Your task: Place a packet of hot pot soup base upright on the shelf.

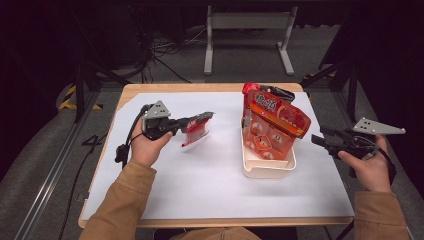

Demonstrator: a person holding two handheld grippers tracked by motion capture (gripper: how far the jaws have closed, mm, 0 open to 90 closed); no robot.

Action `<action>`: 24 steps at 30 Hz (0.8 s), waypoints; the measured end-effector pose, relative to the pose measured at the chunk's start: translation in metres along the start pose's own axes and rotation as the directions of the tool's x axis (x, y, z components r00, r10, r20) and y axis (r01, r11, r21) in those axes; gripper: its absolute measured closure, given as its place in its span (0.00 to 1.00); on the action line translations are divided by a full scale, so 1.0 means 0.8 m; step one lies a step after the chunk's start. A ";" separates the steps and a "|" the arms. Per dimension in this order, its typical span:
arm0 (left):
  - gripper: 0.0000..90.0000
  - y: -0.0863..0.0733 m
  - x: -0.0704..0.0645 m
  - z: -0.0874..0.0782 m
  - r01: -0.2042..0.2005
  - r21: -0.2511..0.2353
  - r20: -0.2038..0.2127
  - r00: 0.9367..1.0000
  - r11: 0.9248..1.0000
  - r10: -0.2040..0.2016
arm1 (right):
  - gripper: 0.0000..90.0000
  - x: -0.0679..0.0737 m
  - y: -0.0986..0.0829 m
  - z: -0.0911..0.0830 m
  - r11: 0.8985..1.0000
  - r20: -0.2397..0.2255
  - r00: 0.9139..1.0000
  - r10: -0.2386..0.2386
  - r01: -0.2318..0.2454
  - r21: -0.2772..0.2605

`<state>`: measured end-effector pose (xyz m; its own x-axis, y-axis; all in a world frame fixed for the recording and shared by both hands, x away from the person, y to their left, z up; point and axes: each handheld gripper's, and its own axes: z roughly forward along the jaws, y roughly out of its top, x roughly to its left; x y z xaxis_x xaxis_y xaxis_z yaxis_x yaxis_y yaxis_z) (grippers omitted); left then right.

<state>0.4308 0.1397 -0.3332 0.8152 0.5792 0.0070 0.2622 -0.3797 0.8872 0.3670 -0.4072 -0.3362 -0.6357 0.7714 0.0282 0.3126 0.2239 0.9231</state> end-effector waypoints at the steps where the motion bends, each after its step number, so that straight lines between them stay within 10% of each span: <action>1: 1.00 0.002 -0.001 -0.004 -0.006 -0.008 0.003 1.000 1.000 0.006 | 0.50 0.000 0.000 0.000 1.000 0.007 1.000 -0.005 0.005 0.007; 24: 1.00 0.062 -0.058 -0.051 -0.131 -0.041 0.168 0.976 0.990 0.136 | 0.47 -0.003 -0.008 0.011 0.996 0.015 1.000 -0.012 0.010 0.088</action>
<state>0.3849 0.1234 -0.2709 0.9183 0.3926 0.0504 0.1313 -0.4222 0.8970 0.3729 -0.4052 -0.3453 -0.6290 0.7773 0.0118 0.3672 0.2837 0.8858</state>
